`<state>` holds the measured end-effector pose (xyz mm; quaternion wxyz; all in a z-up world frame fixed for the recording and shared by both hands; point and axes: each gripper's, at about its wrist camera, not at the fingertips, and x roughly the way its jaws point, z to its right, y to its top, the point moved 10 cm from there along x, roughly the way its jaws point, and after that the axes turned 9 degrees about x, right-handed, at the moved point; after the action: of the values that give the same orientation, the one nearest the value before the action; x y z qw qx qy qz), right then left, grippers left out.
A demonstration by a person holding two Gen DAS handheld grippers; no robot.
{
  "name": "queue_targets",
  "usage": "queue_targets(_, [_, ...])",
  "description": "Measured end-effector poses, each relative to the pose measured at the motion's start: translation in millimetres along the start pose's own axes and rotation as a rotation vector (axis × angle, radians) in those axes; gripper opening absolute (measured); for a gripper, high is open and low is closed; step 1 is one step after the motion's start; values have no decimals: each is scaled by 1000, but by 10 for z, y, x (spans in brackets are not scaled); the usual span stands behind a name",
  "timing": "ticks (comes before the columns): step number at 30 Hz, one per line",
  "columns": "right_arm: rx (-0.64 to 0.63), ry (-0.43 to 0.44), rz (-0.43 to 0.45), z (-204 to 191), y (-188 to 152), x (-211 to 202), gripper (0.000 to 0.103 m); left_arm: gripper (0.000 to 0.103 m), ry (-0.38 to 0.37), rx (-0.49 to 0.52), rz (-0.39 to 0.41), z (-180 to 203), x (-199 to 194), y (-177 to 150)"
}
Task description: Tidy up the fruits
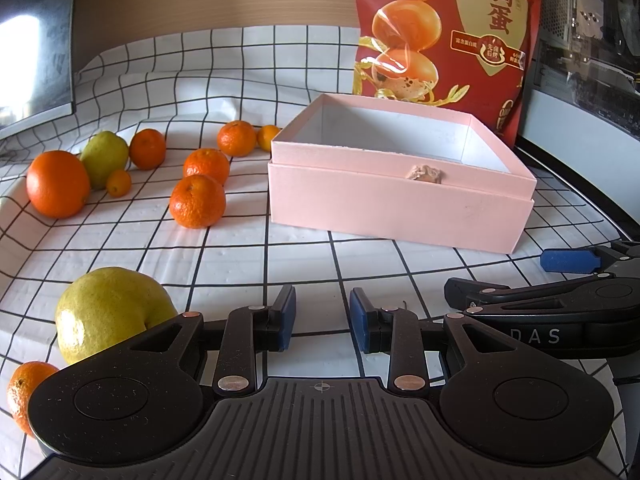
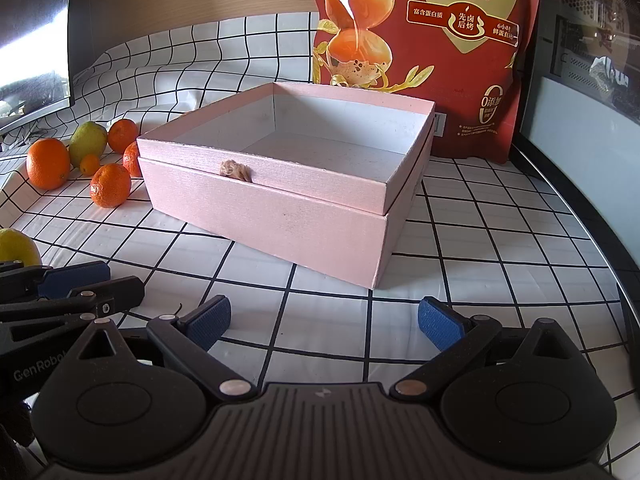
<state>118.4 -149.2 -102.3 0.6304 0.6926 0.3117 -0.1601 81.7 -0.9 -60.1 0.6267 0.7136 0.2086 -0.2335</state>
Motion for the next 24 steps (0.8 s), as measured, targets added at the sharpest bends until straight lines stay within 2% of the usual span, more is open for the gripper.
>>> queue_targets(24, [0, 0, 0, 7, 4, -2, 100, 33, 5, 7, -1, 0, -2, -8])
